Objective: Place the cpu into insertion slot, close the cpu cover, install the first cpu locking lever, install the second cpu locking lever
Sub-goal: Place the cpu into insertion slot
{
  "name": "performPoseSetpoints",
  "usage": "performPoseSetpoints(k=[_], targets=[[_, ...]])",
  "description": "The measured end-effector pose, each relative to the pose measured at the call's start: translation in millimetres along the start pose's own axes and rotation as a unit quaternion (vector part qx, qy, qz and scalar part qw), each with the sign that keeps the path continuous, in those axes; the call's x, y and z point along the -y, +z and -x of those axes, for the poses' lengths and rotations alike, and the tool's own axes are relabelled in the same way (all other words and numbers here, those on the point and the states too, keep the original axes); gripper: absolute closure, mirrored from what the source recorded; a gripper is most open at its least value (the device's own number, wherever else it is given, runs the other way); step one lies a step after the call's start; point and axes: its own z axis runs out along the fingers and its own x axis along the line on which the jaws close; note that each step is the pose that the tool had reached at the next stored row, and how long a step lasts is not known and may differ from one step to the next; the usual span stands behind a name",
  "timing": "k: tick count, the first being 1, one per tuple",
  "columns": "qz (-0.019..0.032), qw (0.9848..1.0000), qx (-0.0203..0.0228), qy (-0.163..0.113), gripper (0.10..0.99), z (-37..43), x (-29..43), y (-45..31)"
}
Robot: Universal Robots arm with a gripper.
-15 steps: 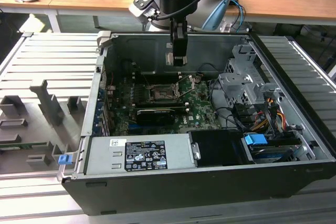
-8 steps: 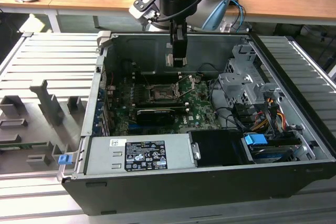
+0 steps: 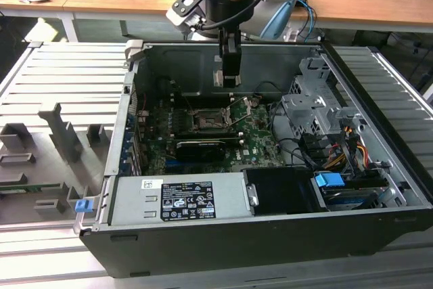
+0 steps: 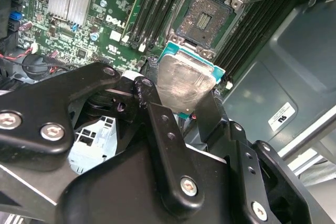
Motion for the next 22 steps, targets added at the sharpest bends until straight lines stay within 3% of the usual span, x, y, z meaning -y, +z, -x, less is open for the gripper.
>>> performPoseSetpoints(k=[12, 22], targets=[[0.0001, 1.0, -0.0001, -0.001, 0.557, -0.1, 0.5, 5.6], [-0.0005, 0.9995, -0.0029, -0.031, 0.557, -0.1, 1.7, 14.5]])
